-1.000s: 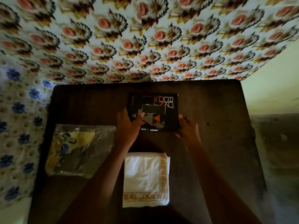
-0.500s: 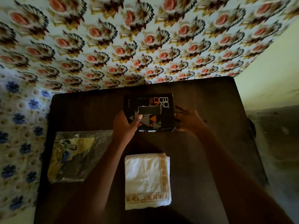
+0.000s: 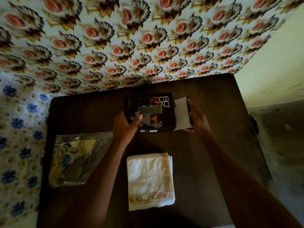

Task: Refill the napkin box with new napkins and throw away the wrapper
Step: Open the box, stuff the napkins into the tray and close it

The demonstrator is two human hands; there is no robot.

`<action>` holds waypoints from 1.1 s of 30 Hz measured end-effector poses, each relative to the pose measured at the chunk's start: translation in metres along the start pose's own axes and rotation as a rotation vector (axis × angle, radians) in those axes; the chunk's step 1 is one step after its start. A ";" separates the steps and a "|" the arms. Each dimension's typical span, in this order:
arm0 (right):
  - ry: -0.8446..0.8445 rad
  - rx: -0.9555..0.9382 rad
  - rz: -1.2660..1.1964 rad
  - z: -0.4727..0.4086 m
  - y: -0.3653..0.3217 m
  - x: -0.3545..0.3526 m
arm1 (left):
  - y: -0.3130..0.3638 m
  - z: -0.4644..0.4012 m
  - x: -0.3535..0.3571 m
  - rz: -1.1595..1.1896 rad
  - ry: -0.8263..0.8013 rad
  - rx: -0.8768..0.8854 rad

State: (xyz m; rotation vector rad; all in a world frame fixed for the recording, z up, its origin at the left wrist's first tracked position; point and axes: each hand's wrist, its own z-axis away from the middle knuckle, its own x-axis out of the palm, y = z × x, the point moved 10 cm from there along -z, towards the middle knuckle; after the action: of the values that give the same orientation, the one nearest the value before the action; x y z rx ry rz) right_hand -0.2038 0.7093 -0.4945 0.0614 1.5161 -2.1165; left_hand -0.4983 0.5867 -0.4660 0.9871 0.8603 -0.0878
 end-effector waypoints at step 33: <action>0.167 0.036 -0.515 0.101 -0.058 0.017 | 0.114 0.047 -0.017 0.033 0.114 -0.242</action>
State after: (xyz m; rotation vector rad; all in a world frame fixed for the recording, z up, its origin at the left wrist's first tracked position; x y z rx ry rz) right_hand -0.2177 0.6258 -0.4124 -0.1602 1.7312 -2.5930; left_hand -0.4323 0.6114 -0.3635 0.7841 0.9344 0.1000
